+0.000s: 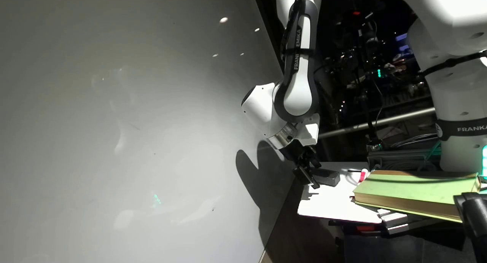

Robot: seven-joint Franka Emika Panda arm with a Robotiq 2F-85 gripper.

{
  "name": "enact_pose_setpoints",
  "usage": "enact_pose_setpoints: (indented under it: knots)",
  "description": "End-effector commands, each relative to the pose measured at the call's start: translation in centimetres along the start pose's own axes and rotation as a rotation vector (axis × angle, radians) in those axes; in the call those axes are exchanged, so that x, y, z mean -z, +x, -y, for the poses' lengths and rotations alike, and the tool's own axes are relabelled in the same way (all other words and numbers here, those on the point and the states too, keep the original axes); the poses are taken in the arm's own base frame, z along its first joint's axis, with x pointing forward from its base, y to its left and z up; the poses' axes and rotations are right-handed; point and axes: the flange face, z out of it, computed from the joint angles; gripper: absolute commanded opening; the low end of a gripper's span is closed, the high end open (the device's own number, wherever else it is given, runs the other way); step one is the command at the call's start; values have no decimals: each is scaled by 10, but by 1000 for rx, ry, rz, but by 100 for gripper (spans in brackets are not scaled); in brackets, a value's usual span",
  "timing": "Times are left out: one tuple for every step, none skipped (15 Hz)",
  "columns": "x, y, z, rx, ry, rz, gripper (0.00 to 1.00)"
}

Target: Erase the drawing on the white board

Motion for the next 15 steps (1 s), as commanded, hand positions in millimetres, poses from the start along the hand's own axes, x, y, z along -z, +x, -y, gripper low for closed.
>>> enact_pose_setpoints:
  knots:
    - [0, 3, -3, -3, 11, 21, 100]
    - [0, 3, -3, -3, 11, 22, 100]
    - [0, 3, -3, -2, 11, 20, 100]
    - [1, 3, -3, -2, 7, 9, 100]
    - [5, 2, -3, 5, -3, -16, 100]
    - [10, 2, -5, 15, -14, -43, 100]
    - [16, 3, -9, 27, -35, -79, 100]
    - [20, 4, -13, 36, -52, -102, 100]
    - [23, 6, -19, 42, -65, -128, 100]
    - [25, 7, -25, 44, -78, -150, 100]
    - [27, 8, -31, 41, -86, -166, 100]
    - [28, 7, -37, 25, -90, -165, 100]
    - [29, 4, -42, 4, -71, -155, 100]
    - [29, -2, -45, -17, -46, -137, 100]
    - [31, -9, -46, -41, -19, -124, 100]
